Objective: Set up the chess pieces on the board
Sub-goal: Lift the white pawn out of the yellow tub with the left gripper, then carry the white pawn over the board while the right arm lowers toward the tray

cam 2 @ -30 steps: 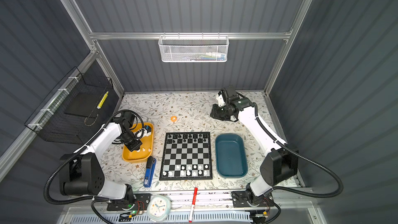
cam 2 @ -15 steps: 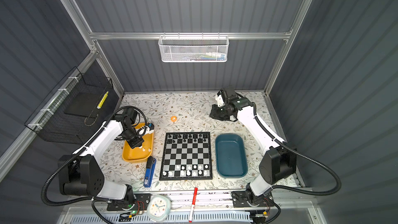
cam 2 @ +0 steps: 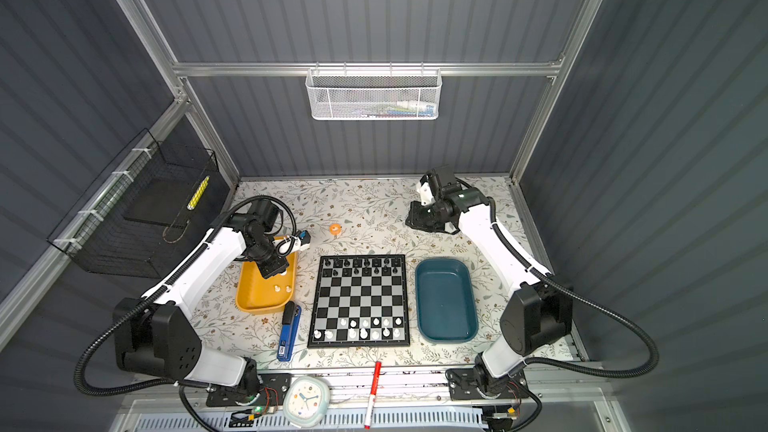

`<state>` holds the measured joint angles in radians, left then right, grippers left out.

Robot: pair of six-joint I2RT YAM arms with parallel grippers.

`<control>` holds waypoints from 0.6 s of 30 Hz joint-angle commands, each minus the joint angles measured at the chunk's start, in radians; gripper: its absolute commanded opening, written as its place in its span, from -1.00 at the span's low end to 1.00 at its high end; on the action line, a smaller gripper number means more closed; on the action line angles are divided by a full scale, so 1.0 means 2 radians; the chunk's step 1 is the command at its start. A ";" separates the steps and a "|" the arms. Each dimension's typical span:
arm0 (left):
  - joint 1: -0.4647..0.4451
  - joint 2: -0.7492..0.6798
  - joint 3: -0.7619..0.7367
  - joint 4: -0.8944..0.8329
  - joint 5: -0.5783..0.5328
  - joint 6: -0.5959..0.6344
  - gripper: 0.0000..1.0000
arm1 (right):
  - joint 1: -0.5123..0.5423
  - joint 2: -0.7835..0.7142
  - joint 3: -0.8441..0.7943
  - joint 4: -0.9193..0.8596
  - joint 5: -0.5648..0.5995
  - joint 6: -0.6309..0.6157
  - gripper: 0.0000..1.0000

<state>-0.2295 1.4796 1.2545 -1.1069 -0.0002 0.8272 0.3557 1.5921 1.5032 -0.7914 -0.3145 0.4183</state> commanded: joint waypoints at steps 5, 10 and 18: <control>-0.034 0.019 0.027 -0.019 0.014 0.003 -0.79 | -0.002 -0.023 -0.021 0.008 -0.005 -0.004 -0.54; -0.067 0.028 0.040 -0.021 0.016 -0.008 -0.79 | -0.002 -0.028 -0.024 0.001 -0.006 -0.014 -0.54; -0.119 0.039 0.040 -0.009 0.013 -0.016 -0.79 | -0.005 -0.036 -0.014 -0.004 -0.054 -0.017 -0.53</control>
<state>-0.4442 1.5368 1.3102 -1.1130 0.0101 0.8143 0.3492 1.5398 1.4643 -0.7776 -0.3622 0.4049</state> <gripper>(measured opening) 0.115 0.234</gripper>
